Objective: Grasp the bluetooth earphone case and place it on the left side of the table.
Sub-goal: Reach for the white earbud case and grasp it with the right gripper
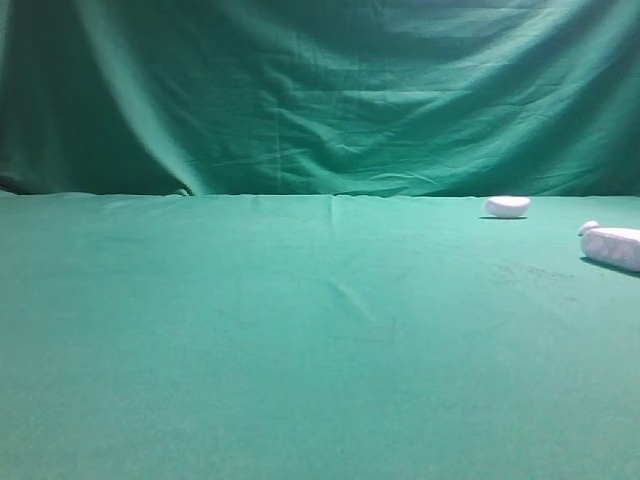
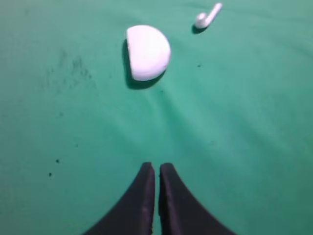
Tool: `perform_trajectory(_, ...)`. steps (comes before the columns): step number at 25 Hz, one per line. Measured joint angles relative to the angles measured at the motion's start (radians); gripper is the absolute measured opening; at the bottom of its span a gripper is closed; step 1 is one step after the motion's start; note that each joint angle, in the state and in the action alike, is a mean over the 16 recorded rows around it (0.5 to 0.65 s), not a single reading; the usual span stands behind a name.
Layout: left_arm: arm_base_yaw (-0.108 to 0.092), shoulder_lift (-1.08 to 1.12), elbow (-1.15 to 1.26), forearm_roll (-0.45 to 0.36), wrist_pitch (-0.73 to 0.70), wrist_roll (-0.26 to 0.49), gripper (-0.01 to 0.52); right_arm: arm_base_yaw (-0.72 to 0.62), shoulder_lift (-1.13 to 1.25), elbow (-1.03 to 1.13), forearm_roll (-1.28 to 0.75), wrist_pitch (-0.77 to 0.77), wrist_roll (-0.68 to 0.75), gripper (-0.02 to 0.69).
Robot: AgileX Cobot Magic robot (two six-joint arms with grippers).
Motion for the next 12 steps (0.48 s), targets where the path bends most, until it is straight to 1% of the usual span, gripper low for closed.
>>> perform_trajectory(4,0.0,0.0,0.0,0.0,0.0,0.0,0.0,0.034,0.164,-0.074,0.002,-0.01,-0.02,0.226)
perform_trajectory(9,0.0,0.0,0.0,0.0,0.0,0.0,0.0,0.047,0.35,-0.168,-0.003,-0.033,-0.009,0.424)
perform_trajectory(12,0.0,0.0,0.0,0.0,0.0,0.0,0.0,0.047,0.445,-0.22,-0.005,-0.046,0.003,0.531)
